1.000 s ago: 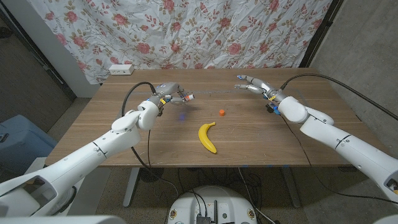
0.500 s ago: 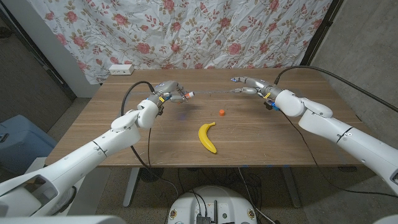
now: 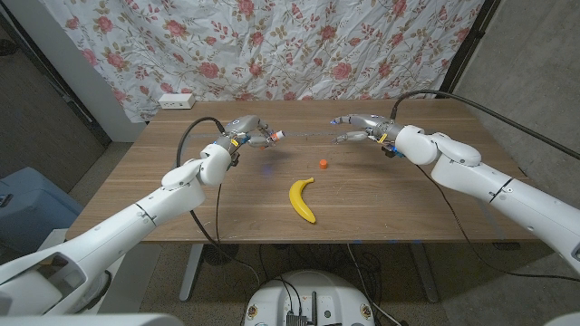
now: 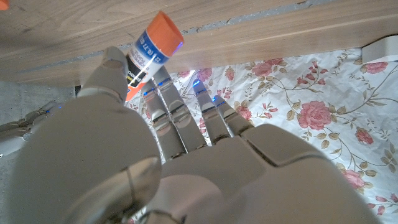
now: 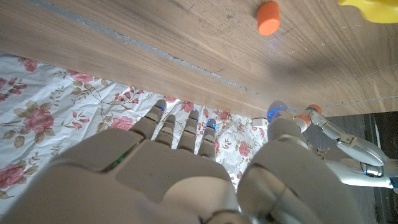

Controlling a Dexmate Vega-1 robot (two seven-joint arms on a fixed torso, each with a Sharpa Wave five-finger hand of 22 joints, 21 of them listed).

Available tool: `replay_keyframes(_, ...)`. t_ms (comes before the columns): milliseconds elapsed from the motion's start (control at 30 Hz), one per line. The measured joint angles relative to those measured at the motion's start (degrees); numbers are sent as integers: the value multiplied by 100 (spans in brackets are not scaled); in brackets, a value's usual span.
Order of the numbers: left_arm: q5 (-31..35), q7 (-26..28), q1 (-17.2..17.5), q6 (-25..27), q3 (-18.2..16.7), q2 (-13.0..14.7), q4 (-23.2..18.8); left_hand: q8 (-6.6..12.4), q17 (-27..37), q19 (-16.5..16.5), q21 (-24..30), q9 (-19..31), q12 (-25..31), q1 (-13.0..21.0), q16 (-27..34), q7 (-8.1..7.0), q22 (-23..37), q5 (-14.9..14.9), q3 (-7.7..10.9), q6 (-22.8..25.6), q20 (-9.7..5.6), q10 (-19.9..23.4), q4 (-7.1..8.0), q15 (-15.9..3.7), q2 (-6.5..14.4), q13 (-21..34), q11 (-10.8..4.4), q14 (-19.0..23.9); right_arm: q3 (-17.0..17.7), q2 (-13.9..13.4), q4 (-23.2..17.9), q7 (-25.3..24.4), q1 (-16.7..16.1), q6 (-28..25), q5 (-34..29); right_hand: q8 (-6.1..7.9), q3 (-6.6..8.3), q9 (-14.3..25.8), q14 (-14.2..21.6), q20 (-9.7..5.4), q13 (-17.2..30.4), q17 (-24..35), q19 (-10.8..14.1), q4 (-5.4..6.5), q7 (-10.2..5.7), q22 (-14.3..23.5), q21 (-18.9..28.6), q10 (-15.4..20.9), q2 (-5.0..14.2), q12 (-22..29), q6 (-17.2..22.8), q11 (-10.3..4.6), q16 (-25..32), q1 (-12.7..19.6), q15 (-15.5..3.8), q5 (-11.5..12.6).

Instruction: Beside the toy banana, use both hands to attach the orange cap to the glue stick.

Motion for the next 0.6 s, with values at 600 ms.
replay_keyframes(600,-355,77,22,-191,-82,-22,56,-1,1,-62,0,3,-10,1,-23,0,0,20,-16,0,0,-30,-16,12,-1,-7,-31,-162,-268,91,-213,723,274,-89,-583,45,47,-1,-1,163,-1,1,-249,48,86,-1,-68,194,-87,0,168,-153,0,223,0,0)
